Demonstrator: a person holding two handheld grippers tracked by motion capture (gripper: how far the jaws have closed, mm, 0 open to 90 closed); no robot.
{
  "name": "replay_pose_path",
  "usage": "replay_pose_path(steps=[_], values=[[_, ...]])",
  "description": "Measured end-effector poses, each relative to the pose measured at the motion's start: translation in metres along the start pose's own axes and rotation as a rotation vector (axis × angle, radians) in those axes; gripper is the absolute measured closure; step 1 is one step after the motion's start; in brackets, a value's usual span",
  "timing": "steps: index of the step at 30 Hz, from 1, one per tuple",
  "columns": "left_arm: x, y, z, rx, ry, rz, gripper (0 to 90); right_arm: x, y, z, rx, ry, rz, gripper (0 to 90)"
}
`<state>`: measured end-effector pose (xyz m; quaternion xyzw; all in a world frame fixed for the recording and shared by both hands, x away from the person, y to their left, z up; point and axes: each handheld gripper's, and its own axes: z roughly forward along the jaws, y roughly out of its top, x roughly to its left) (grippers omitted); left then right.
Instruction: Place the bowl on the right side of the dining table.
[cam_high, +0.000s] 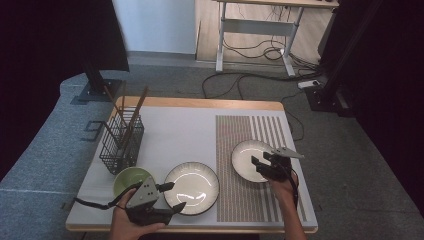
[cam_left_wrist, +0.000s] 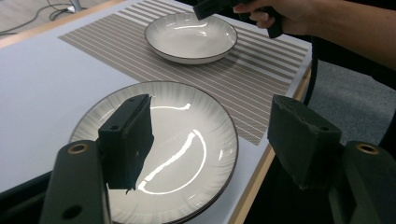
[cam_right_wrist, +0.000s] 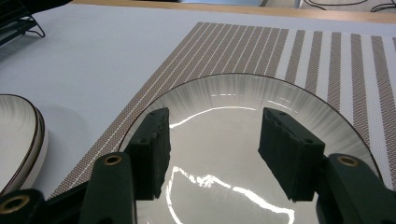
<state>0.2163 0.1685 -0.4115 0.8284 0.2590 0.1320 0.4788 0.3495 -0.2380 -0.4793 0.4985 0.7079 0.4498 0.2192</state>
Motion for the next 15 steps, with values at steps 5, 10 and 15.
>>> replay_pose_path(steps=[5, 10, 15], values=[[0.006, 0.001, -0.007, -0.007, 0.018, -0.005, 31.2, 0.003, 0.0, 0.001, 0.002, 0.005, -0.011, 43.2], [0.016, -0.001, -0.012, -0.007, 0.029, -0.025, 31.4, 0.003, 0.0, 0.001, 0.003, 0.007, -0.017, 43.2], [0.024, -0.001, -0.016, -0.012, 0.046, -0.034, 31.8, 0.003, -0.001, 0.002, 0.011, 0.005, -0.02, 43.1]])
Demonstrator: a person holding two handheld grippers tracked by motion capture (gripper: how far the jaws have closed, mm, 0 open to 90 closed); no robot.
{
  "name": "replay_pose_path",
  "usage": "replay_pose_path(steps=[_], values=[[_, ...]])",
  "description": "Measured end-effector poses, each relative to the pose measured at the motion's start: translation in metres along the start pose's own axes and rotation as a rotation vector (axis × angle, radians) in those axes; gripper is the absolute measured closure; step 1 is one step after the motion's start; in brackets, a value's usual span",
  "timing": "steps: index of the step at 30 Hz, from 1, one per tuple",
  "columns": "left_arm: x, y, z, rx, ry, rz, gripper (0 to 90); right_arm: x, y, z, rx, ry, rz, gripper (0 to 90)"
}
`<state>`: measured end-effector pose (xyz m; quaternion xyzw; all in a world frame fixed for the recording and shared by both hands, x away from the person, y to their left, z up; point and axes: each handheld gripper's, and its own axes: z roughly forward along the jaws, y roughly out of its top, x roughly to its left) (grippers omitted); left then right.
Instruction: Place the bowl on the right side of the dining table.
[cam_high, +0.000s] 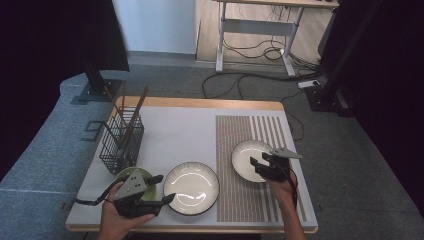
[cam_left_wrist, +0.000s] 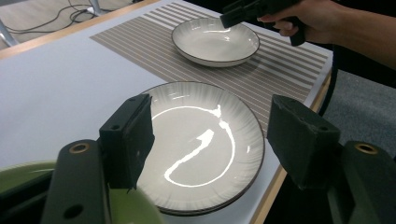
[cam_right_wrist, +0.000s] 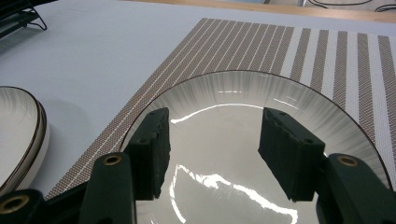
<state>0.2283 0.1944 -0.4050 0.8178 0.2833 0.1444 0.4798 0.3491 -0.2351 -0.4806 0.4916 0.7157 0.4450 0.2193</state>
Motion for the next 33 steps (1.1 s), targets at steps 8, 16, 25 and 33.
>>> replay_pose_path(steps=[8, 16, 25, 33], values=[[0.008, -0.001, -0.006, -0.008, 0.021, -0.018, 32.5, 0.001, 0.0, 0.001, 0.008, 0.002, -0.007, 42.9], [0.017, -0.003, -0.011, -0.014, 0.044, -0.031, 33.5, 0.001, -0.001, 0.003, 0.016, 0.003, -0.009, 42.9], [0.027, -0.004, -0.018, -0.026, 0.067, -0.05, 33.7, 0.003, -0.001, 0.005, 0.028, 0.018, -0.025, 43.5], [0.033, -0.005, -0.023, -0.035, 0.083, -0.061, 33.9, 0.002, -0.001, 0.006, 0.03, 0.013, -0.022, 43.3]])
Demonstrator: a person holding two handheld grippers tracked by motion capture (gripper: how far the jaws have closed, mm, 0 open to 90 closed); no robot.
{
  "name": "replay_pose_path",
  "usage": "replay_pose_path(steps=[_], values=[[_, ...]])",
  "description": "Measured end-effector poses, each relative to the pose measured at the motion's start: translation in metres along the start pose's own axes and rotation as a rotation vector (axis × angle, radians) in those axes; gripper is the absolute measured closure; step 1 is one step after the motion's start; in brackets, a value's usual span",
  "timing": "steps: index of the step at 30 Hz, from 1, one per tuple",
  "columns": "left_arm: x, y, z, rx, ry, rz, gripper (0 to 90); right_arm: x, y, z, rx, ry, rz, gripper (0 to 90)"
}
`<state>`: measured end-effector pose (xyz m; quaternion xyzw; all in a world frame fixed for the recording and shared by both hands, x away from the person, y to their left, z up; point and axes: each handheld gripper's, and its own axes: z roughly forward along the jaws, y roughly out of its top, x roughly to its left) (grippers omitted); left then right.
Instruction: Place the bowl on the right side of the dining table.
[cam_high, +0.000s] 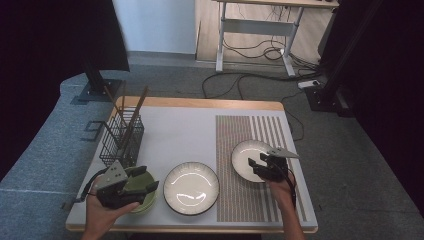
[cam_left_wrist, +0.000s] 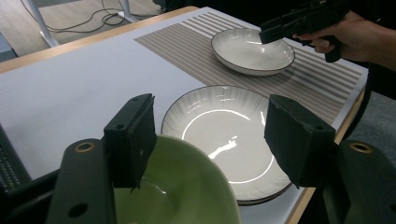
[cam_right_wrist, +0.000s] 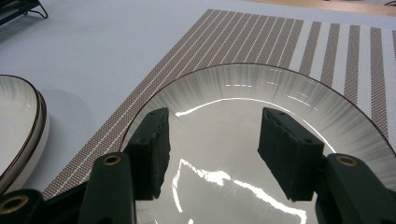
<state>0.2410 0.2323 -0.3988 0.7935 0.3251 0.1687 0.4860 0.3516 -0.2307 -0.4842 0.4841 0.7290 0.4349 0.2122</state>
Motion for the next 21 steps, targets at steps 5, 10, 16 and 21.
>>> replay_pose_path(steps=[5, 10, 16, 21], values=[[0.004, -0.001, -0.001, 0.0, 0.002, -0.013, 33.9, 0.0, 0.0, 0.0, -0.002, -0.001, 0.0, 43.2], [0.01, -0.003, -0.003, 0.001, 0.011, -0.025, 33.9, 0.0, 0.0, 0.0, -0.005, -0.007, 0.001, 43.1], [0.018, -0.005, -0.006, 0.003, 0.027, -0.035, 34.0, 0.0, 0.0, 0.001, 0.003, -0.006, -0.008, 42.9], [0.023, -0.006, -0.008, 0.002, 0.034, -0.046, 34.0, 0.0, 0.0, 0.001, 0.005, -0.005, -0.008, 42.9]])
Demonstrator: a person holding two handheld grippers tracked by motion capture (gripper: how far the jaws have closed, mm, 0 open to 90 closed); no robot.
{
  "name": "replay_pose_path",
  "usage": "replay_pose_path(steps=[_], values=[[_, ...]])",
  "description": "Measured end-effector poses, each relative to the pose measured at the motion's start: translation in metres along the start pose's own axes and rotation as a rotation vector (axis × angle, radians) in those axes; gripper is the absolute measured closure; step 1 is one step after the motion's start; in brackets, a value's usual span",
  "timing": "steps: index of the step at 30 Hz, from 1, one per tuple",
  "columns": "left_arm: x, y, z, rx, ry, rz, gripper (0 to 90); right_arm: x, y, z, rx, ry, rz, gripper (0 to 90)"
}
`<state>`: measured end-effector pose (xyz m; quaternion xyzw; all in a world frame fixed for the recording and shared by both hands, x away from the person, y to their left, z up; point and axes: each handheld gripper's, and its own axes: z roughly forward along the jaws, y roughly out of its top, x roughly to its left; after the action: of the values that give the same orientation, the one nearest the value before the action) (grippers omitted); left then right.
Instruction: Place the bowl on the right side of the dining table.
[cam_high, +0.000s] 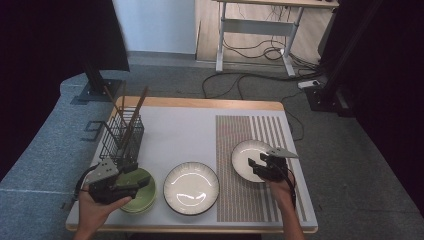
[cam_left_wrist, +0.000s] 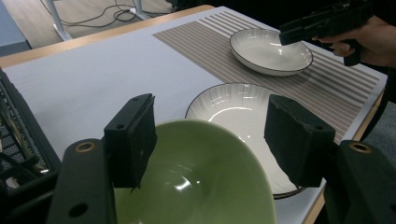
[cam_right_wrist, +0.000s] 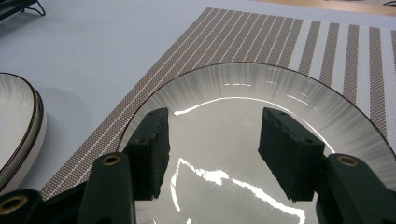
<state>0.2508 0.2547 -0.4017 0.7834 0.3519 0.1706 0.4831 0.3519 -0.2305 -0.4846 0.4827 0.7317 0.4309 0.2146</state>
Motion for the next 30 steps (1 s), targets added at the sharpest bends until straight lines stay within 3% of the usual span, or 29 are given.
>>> replay_pose_path(steps=[8, 22, 30], values=[[0.007, -0.002, -0.002, 0.001, 0.008, -0.014, 34.0, 0.0, -0.001, 0.002, 0.011, -0.003, 0.0, 42.5], [0.008, -0.002, -0.004, 0.001, 0.002, -0.01, 33.9, -0.001, -0.001, 0.002, 0.015, -0.003, 0.0, 42.5], [0.011, -0.001, -0.011, -0.024, 0.007, -0.021, 33.9, -0.002, -0.001, 0.002, 0.015, -0.002, 0.002, 42.5]])
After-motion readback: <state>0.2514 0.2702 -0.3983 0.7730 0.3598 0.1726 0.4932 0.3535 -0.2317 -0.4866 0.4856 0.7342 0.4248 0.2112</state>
